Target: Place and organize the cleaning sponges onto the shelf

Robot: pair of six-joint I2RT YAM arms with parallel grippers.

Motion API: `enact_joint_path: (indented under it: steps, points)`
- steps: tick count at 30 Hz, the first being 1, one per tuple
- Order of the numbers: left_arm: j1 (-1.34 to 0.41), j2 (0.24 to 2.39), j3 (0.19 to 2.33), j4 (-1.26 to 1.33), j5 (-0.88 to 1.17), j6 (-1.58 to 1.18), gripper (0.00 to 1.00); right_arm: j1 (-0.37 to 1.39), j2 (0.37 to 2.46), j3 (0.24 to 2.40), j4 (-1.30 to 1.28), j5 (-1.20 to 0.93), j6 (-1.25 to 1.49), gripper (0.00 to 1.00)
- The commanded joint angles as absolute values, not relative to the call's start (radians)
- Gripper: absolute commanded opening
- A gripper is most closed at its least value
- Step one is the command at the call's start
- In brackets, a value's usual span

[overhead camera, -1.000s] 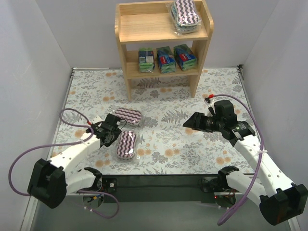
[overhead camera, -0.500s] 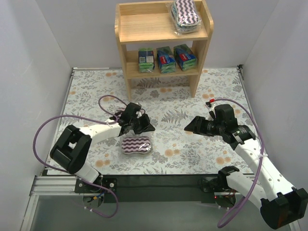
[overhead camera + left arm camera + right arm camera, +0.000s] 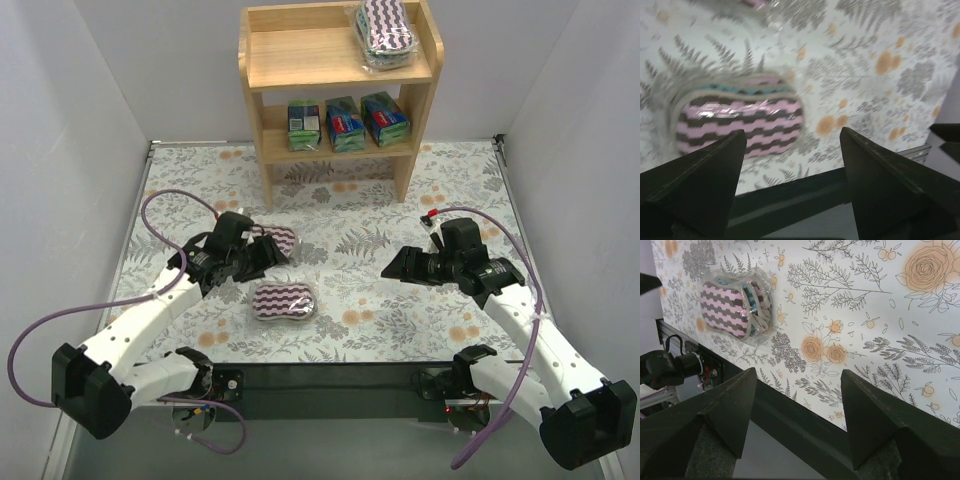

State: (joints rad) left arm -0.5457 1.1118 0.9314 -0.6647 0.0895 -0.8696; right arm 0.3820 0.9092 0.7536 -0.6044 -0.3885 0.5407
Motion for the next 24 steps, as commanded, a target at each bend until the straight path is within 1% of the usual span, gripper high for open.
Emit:
enact_joint_path:
  steps: [1, 5, 8, 12, 15, 19, 24]
  points:
    - [-0.546, 1.028, 0.841, -0.914, 0.083, -0.856, 0.71, 0.390, 0.920, 0.733, -0.600, -0.422, 0.500, 0.63]
    - [-0.546, 0.954, 0.813, -0.989, 0.052, -0.865, 0.73, 0.391, 0.928, 0.713, -0.578, -0.443, 0.503, 0.63]
    - [-0.543, 0.933, 0.766, -1.003, 0.055, -0.861, 0.73, 0.393, 0.934, 0.696, -0.561, -0.459, 0.508, 0.63]
    - [-0.540, 0.881, 0.628, -0.961, 0.043, -0.868, 0.73, 0.393, 0.940, 0.698, -0.557, -0.460, 0.503, 0.63]
    - [-0.535, 0.858, 0.606, -0.887, 0.069, -0.874, 0.72, 0.393, 0.945, 0.699, -0.552, -0.463, 0.502, 0.63]
    - [-0.534, 0.917, 0.632, -0.841, 0.054, -0.876, 0.70, 0.393, 0.950, 0.700, -0.546, -0.472, 0.502, 0.63]
    - [-0.534, 1.012, 0.650, -0.729, 0.069, -0.865, 0.66, 0.394, 0.946, 0.703, -0.546, -0.472, 0.500, 0.63]
